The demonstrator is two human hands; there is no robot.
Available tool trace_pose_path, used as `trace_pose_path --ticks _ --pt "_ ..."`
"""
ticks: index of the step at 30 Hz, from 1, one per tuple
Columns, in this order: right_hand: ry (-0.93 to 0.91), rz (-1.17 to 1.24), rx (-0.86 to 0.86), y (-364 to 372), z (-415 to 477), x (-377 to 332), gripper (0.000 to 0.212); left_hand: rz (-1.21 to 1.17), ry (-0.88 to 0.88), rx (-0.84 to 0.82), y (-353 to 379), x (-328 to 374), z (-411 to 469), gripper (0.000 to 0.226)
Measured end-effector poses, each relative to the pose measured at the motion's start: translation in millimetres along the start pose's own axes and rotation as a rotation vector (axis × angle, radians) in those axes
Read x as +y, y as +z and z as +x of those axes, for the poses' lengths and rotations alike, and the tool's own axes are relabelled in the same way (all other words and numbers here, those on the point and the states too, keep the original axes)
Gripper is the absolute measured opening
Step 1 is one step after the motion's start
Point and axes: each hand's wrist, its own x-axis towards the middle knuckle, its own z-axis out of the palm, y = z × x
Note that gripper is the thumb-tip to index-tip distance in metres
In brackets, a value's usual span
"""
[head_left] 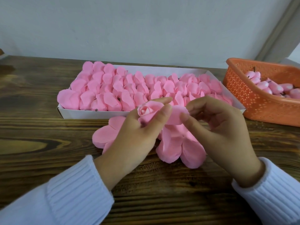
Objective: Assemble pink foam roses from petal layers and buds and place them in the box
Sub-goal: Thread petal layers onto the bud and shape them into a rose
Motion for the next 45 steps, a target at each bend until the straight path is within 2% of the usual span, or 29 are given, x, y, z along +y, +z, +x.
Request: trace_pose_path --ticks 5,8,12,16,18,21,26,28,32,36,42,45 --pt "-0.041 0.043 0.006 1 -1 1 0.003 0.015 -0.038 -0.003 -1 1 -1 0.048" --pt "-0.031 0.053 -0.009 1 -1 1 0.005 -0.047 -0.146 -0.004 -3 -3 2 0.06" --pt "-0.044 0.051 -0.02 2 -1 -1 0.004 -0.04 -0.154 -0.004 -1 -3 3 0.068" --pt "-0.05 0.075 0.002 3 -1 -2 0.005 0.047 -0.029 -0.07 -2 -8 1 0.032" --pt "-0.038 0.098 0.015 3 -2 -2 0.005 0.094 0.028 -0.146 0 -9 0 0.026" --pt "-0.034 0.128 0.006 4 -2 -4 0.004 0.112 0.09 -0.238 0 -10 -1 0.031" --pt "-0.056 0.162 0.012 3 -2 -6 0.007 0.02 0.048 -0.177 -2 -13 2 0.019" --pt "0.003 0.207 -0.006 5 -2 -6 0.014 -0.046 0.007 -0.109 -2 -12 3 0.03" --pt "0.241 0.272 -0.139 8 -3 -3 0.028 -0.21 -0.153 -0.029 -3 -14 7 0.044" --pt "0.373 0.294 -0.235 8 -3 -4 0.045 -0.343 -0.132 0.04 -2 -12 11 0.048" --pt "0.462 0.281 -0.336 10 -3 -2 0.032 -0.407 -0.133 0.036 -1 -11 11 0.037" --pt "0.416 0.265 -0.279 9 -4 -2 0.03 -0.403 -0.142 0.05 -1 -10 10 0.037"
